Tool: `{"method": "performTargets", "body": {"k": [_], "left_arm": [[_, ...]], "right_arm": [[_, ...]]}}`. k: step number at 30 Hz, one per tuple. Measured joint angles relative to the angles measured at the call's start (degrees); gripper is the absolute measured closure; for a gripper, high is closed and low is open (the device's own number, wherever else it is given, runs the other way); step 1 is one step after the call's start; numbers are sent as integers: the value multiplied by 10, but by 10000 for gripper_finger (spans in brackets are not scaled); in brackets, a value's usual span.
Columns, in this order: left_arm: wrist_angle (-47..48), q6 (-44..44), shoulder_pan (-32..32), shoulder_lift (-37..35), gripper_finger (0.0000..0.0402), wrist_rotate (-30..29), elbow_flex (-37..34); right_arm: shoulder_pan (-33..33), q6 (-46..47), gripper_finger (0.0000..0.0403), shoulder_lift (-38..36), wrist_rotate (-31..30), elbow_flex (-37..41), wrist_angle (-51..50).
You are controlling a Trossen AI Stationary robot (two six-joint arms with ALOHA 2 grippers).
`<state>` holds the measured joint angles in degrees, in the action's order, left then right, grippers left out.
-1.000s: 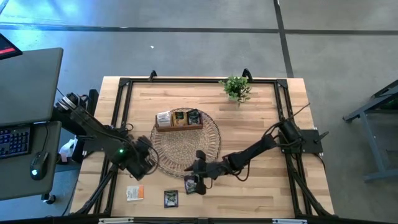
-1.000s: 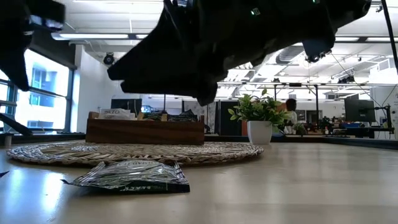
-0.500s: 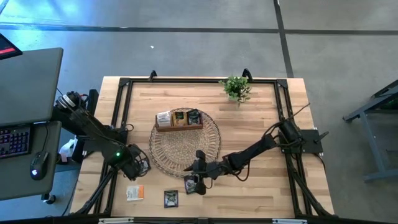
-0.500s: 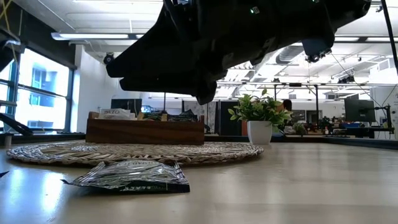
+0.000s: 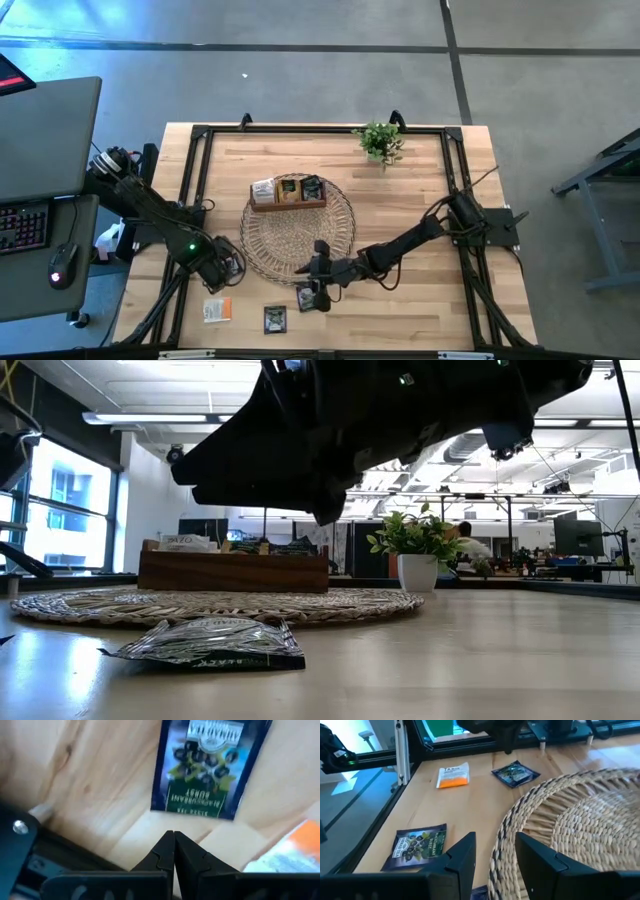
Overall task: Pick & Place Tea
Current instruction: Put the violet tea packet into the right compartment of the wooden organizer
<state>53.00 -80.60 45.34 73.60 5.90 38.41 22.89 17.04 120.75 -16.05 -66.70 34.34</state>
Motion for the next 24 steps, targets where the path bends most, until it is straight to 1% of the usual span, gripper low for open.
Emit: {"method": "performTargets", "body": {"k": [5, 10, 12, 15, 18, 21, 24], "left_arm": [[16, 13, 0, 0, 398, -37, 0], [20, 22, 0, 0, 398, -91, 0], [19, 22, 0, 0, 398, -89, 0], [14, 24, 0, 0, 395, -63, 0], [6, 24, 0, 0, 370, -51, 0], [6, 18, 0, 0, 326, -65, 0], [4, -60, 0, 0, 278, -64, 0]], "right_arm": [[0, -23, 270, 0, -1, 0, 23], [0, -51, 270, 0, 0, 0, 37], [0, -57, 270, 0, -1, 0, 37], [0, -57, 270, 0, 0, 0, 37], [0, -68, 270, 0, 0, 0, 37], [0, -81, 270, 0, 0, 0, 37], [0, -81, 270, 0, 0, 0, 37]]}}
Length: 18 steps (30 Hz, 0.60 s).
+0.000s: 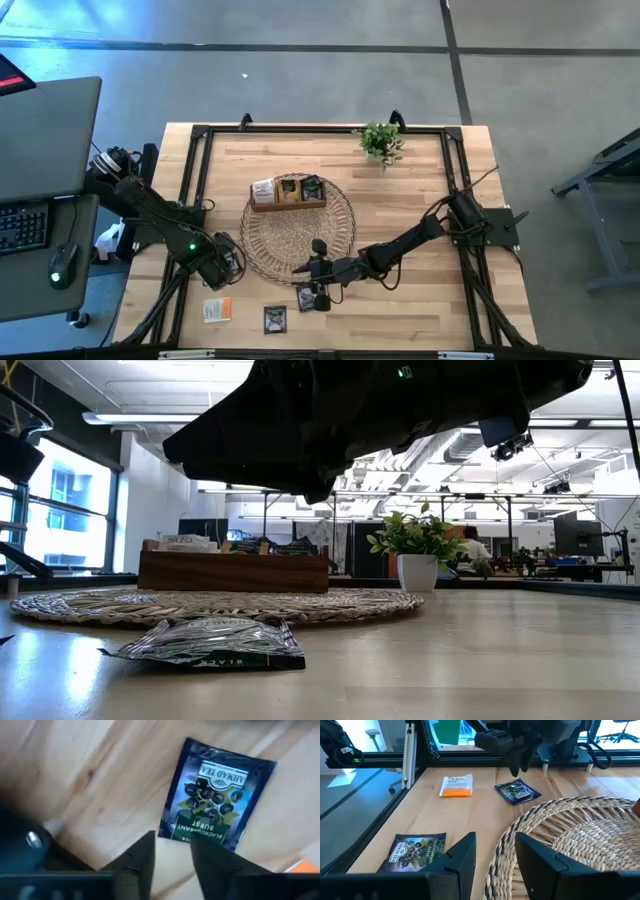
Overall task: Pick & Place Tea
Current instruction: Put the violet tea packet into the right compartment of the wooden organizer
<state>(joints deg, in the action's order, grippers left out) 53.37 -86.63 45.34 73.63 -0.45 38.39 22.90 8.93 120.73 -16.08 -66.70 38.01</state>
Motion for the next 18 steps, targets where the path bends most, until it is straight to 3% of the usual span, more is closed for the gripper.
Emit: {"method": "performTargets", "body": {"k": [4, 7, 12, 18], "left_arm": [[-6, -101, 1, 0, 232, 32, 0], [-6, -158, 1, 0, 219, 16, 0], [-35, -175, 0, 3, 220, -38, 0], [-43, -189, 9, 41, 220, -12, 0]], "right_arm": [[0, 0, 270, 0, 0, 0, 0], [1, 0, 270, 0, 1, 0, 0], [2, 0, 270, 0, 2, 0, 0], [3, 0, 270, 0, 2, 0, 0]]}}
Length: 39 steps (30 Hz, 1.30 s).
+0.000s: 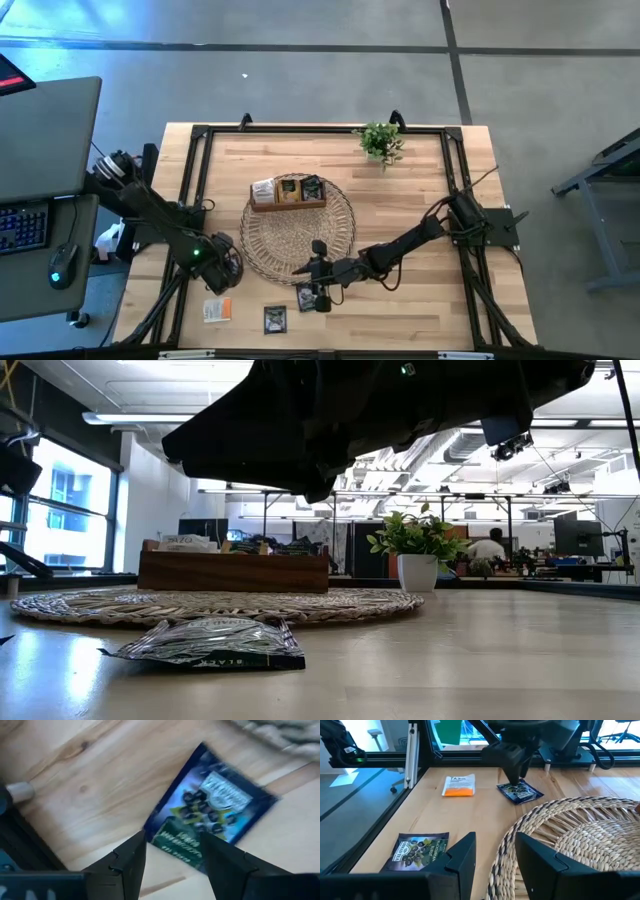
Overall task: Pick & Place Tea
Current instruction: Put the violet tea packet into the right compartment of the wooden organizer
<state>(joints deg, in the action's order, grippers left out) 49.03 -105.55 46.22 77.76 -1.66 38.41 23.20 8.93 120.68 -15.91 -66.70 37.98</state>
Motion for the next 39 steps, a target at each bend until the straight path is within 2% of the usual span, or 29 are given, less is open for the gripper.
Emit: {"method": "performTargets", "body": {"k": [6, 12, 15, 21, 23, 27, 30, 36, 39], "left_arm": [[-15, -10, 12, 51, 221, 22, 3], [-26, 39, 10, 62, 231, 22, 3], [-35, 57, 10, 63, 267, 20, 2], [-56, 111, 10, 63, 380, 0, 2], [-60, 128, 11, 63, 394, -10, 2], [-65, 171, 10, 64, 372, -23, 2], [-68, 232, 11, 64, 353, -57, 6], [-90, 450, 10, 66, 312, -147, 21], [-119, 534, 10, 66, 288, -170, 30]], "right_arm": [[1, 0, 270, 0, -1, 0, 0], [1, 1, 270, 0, -2, 0, 0], [1, 0, 270, 0, -2, 0, 0], [-4, -23, 270, 0, -2, 0, 23], [-7, -23, 270, 0, -1, 0, 29], [-9, -16, 270, 0, -1, 0, 35], [-8, -16, 270, 0, 0, 0, 35], [-11, -15, 270, 0, 0, 0, 35], [-11, -15, 270, 0, 0, 0, 35]]}}
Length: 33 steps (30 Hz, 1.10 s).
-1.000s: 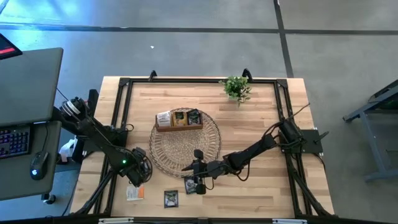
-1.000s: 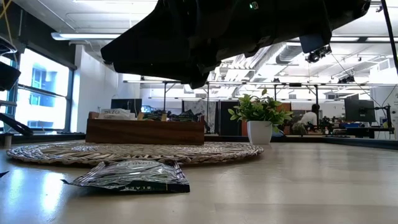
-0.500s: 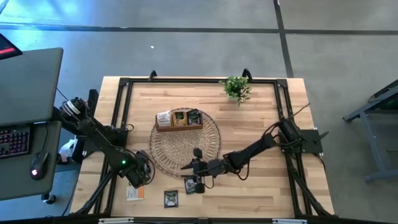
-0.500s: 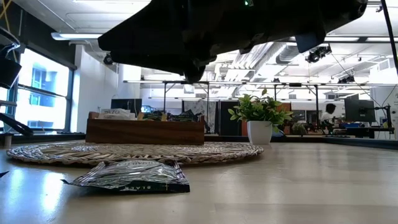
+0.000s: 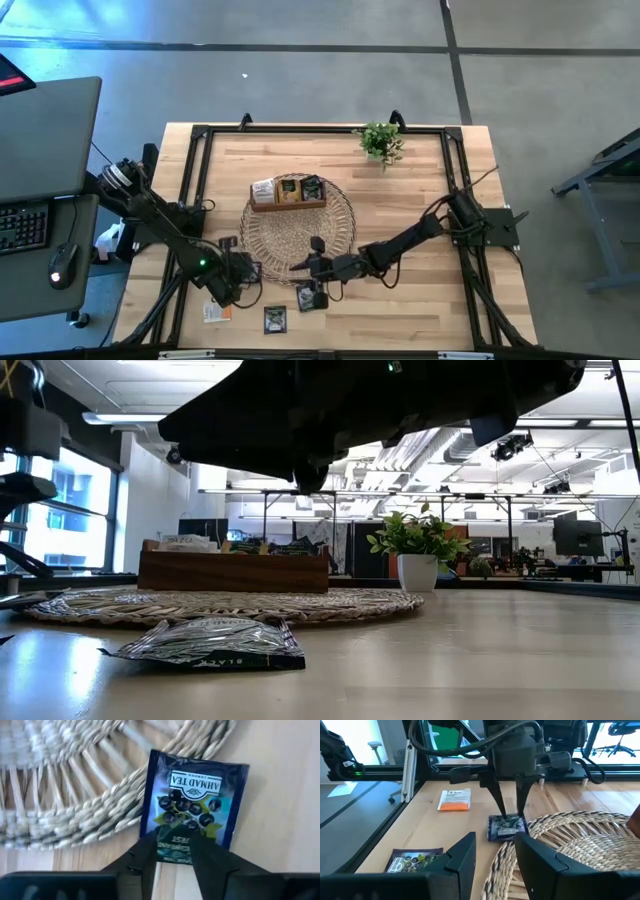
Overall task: Pick & Place Tea
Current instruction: Put the violet tea packet into the right compartment of the wooden organizer
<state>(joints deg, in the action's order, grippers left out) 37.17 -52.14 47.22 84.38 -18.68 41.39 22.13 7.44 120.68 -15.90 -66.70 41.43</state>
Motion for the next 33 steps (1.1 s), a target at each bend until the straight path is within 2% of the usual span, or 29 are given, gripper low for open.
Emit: {"method": "performTargets", "body": {"k": [4, 8, 12, 17, 26, 33], "left_arm": [[2, -2, 0, -1, 254, -2, 16], [5, -73, 0, -1, 224, 1, 26], [22, -108, 0, -2, 208, 26, 29], [71, -186, 0, 0, 203, 38, 25], [-16, -140, 0, 0, 203, 26, -27], [-66, -151, 0, -2, 207, 14, -65]], "right_arm": [[0, 0, 270, 0, 0, 0, 0], [0, 0, 269, 0, 0, 0, 0], [0, 0, 269, 0, 0, 0, 0], [0, 14, 270, 0, 0, 0, 0], [0, 15, 269, 0, 0, 0, 0], [0, 15, 269, 0, 0, 0, 0]]}}
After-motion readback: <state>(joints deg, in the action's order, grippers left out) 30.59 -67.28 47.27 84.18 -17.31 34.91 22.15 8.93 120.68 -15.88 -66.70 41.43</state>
